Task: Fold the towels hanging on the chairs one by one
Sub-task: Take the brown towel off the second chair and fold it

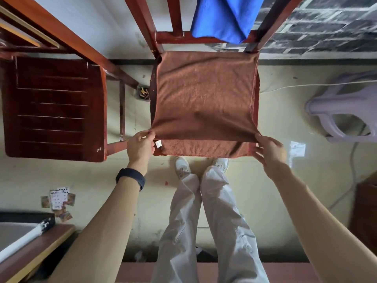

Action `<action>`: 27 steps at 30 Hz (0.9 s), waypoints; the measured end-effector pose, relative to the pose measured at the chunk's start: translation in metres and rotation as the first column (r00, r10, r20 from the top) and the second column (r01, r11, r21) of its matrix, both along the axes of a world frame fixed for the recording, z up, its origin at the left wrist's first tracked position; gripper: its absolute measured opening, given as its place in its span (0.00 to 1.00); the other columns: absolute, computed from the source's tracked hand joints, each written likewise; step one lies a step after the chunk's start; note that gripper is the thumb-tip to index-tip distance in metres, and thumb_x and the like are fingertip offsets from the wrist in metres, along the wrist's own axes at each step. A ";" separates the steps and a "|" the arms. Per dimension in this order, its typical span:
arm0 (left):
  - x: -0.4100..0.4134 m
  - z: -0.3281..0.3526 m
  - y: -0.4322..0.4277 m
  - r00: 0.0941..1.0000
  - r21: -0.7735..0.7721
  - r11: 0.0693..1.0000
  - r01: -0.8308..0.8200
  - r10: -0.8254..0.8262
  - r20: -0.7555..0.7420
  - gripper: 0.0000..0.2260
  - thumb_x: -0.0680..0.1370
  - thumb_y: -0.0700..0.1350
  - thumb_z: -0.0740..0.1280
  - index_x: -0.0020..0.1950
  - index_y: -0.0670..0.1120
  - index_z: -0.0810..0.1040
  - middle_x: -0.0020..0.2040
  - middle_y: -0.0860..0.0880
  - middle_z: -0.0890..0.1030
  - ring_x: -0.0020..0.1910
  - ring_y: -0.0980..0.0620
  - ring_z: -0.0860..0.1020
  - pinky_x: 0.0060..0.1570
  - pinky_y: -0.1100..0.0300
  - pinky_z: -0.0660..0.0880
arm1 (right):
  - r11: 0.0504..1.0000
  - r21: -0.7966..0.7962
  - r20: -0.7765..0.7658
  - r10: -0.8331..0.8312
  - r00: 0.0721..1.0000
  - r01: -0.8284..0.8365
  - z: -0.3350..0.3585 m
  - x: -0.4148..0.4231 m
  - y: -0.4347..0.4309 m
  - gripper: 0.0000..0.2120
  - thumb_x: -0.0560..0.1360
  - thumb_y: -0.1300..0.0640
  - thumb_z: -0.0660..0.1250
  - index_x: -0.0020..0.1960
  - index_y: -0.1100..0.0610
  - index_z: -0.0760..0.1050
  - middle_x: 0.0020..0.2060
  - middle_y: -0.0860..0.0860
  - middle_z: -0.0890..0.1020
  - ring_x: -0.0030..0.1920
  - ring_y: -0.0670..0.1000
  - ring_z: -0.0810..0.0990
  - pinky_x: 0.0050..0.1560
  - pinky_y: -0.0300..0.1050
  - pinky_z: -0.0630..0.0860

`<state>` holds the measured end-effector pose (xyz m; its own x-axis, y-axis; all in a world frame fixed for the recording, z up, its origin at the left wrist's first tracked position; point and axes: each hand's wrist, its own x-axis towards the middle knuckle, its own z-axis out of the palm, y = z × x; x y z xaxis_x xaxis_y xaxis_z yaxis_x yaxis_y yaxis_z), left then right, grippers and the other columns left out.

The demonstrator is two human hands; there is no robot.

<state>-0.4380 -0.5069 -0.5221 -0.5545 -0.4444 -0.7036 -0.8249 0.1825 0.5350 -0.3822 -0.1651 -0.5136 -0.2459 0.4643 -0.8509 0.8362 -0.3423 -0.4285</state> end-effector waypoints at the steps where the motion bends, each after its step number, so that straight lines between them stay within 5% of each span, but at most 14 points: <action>1: 0.003 0.001 0.002 1.000 0.021 1.000 0.009 -0.009 -0.005 0.02 0.77 0.43 0.70 0.48 0.46 0.82 0.30 0.51 0.76 0.27 0.54 0.72 0.29 0.62 0.70 | 1.000 0.024 0.019 0.009 1.000 -0.009 -0.001 0.008 0.001 0.03 0.77 0.57 0.70 0.45 0.56 0.79 0.36 0.52 0.78 0.36 0.49 0.77 0.44 0.44 0.79; 5: 0.036 -0.019 0.005 0.987 -0.033 0.995 0.097 -0.092 0.130 0.06 0.77 0.46 0.70 0.51 0.45 0.82 0.29 0.51 0.79 0.27 0.52 0.75 0.33 0.60 0.72 | 0.989 0.125 0.149 0.056 0.987 -0.075 -0.022 0.053 -0.005 0.08 0.77 0.56 0.71 0.53 0.59 0.80 0.32 0.52 0.79 0.33 0.51 0.77 0.38 0.46 0.77; 9: 0.055 -0.046 0.005 0.972 -0.079 0.984 0.160 -0.144 0.184 0.07 0.79 0.49 0.68 0.49 0.47 0.81 0.36 0.51 0.82 0.35 0.48 0.81 0.42 0.57 0.77 | 0.972 0.167 0.188 0.133 0.973 -0.165 -0.058 0.068 -0.011 0.07 0.73 0.47 0.72 0.48 0.49 0.82 0.28 0.46 0.83 0.38 0.53 0.84 0.49 0.55 0.82; 14: 0.044 -0.061 0.009 0.934 -0.232 0.908 0.348 -0.314 0.171 0.11 0.80 0.50 0.67 0.57 0.44 0.81 0.56 0.43 0.82 0.54 0.42 0.80 0.47 0.61 0.70 | 0.889 0.292 0.232 0.293 0.928 -0.353 -0.072 0.048 -0.022 0.07 0.76 0.47 0.69 0.51 0.49 0.80 0.44 0.50 0.84 0.46 0.56 0.81 0.52 0.47 0.77; 17: 0.040 -0.063 0.012 0.940 -0.214 0.919 0.332 -0.304 0.152 0.11 0.79 0.49 0.67 0.56 0.45 0.81 0.58 0.43 0.81 0.58 0.43 0.78 0.50 0.61 0.71 | 0.872 0.319 0.283 0.287 0.915 -0.372 -0.069 0.038 -0.026 0.12 0.76 0.48 0.70 0.55 0.53 0.80 0.46 0.50 0.81 0.48 0.54 0.79 0.53 0.44 0.74; 20: 0.036 -0.054 0.017 0.951 -0.250 0.922 0.296 -0.259 0.169 0.08 0.79 0.47 0.66 0.53 0.46 0.81 0.58 0.39 0.79 0.53 0.42 0.79 0.49 0.62 0.70 | 0.909 0.264 0.311 0.237 0.921 -0.323 -0.059 0.030 -0.025 0.09 0.72 0.45 0.68 0.47 0.49 0.79 0.42 0.53 0.84 0.43 0.57 0.84 0.51 0.51 0.82; 23: 0.023 -0.034 0.023 0.973 -0.160 0.960 0.228 -0.222 0.054 0.02 0.80 0.49 0.66 0.50 0.52 0.77 0.54 0.43 0.81 0.44 0.47 0.81 0.45 0.58 0.75 | 0.985 0.147 0.089 0.077 0.993 -0.089 -0.030 0.007 -0.024 0.06 0.76 0.47 0.70 0.44 0.48 0.76 0.36 0.53 0.80 0.29 0.50 0.77 0.32 0.43 0.79; 25: 0.011 -0.017 0.022 0.985 -0.057 0.995 0.078 -0.086 -0.151 0.02 0.80 0.52 0.67 0.49 0.57 0.76 0.50 0.45 0.82 0.36 0.52 0.82 0.38 0.56 0.80 | 0.990 0.139 -0.175 0.033 0.984 -0.009 -0.007 -0.007 -0.018 0.06 0.77 0.50 0.71 0.43 0.48 0.77 0.36 0.51 0.78 0.29 0.49 0.74 0.29 0.39 0.74; 27: 0.005 -0.012 0.014 0.963 -0.092 0.992 -0.090 0.063 -0.264 0.03 0.78 0.55 0.68 0.48 0.58 0.77 0.49 0.49 0.82 0.38 0.52 0.82 0.42 0.54 0.82 | 0.975 0.222 -0.318 0.062 0.946 0.011 0.006 -0.010 -0.011 0.05 0.76 0.49 0.71 0.42 0.46 0.79 0.34 0.49 0.78 0.30 0.50 0.74 0.31 0.41 0.73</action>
